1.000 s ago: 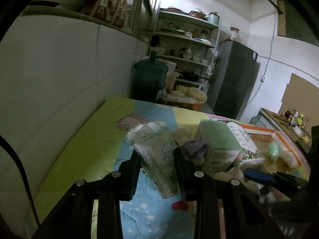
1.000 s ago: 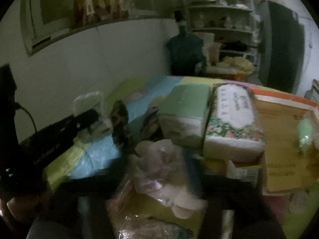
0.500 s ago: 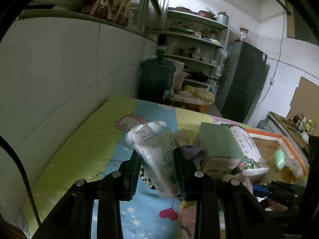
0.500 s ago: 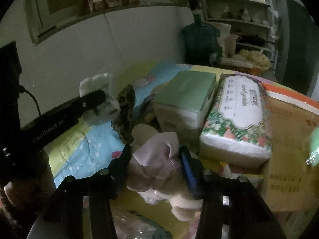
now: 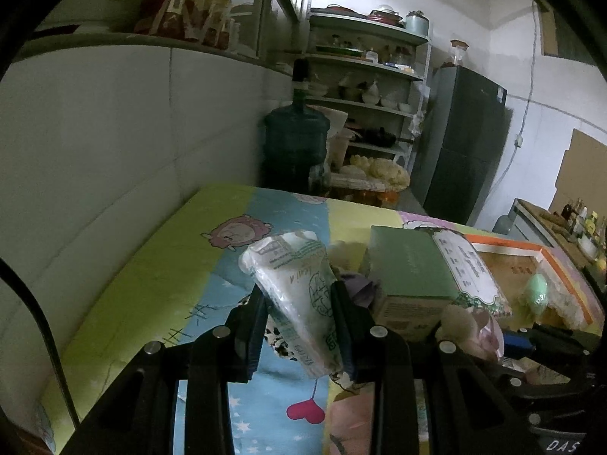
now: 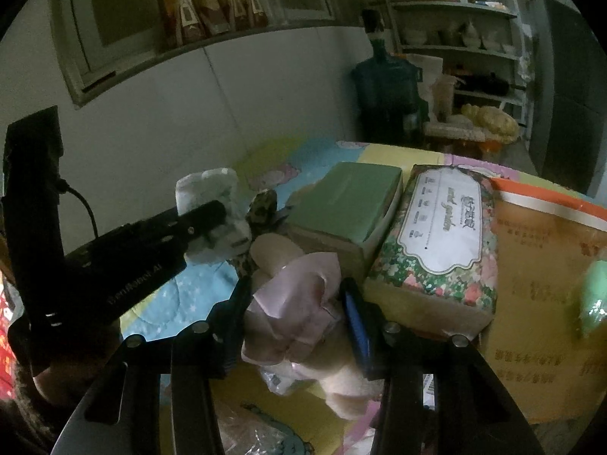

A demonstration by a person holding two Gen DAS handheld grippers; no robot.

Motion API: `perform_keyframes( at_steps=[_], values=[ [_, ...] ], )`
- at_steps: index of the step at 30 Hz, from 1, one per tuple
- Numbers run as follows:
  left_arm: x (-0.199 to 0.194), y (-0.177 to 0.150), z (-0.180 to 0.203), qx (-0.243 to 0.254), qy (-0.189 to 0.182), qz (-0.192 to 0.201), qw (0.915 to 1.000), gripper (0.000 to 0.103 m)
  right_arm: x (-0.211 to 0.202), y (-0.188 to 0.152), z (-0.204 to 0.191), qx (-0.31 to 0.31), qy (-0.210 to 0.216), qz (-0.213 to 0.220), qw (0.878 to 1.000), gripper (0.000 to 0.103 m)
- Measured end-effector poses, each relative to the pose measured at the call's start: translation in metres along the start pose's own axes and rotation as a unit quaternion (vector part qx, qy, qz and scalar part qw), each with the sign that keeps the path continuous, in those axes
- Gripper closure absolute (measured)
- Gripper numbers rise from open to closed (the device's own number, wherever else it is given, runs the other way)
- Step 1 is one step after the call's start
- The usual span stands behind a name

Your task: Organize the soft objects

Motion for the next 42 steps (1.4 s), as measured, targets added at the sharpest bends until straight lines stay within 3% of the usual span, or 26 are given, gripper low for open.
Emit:
perform_keyframes(
  at_steps=[21, 23, 42],
  values=[
    [0.0, 0.011, 0.027, 0.021, -0.018, 0.007, 0.9996, 0.07, -0.02, 0.013, 0.015, 0.01, -0.015, 0.032, 0.999, 0.056],
    [0.0, 0.013, 0.032, 0.024, -0.021, 0.007, 0.9995, 0.07, -0.023, 0.015, 0.018, 0.012, -0.018, 0.036, 0.999, 0.062],
    [-0.004, 0.023, 0.078, 0.052, -0.05, 0.017, 0.9972, 0.07, -0.059, 0.02, 0.041, 0.035, -0.028, 0.075, 0.996, 0.067]
  ],
)
Point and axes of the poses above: each gripper's, at about its wrist camera, not at the fingertips, and x roughly the way its jaws point, z to its right, y to its top, the point moved 8 cm from there along x, roughly the way its jaws point, and after that the axes turned 5 degrees about -y, right-handed, at the moved point
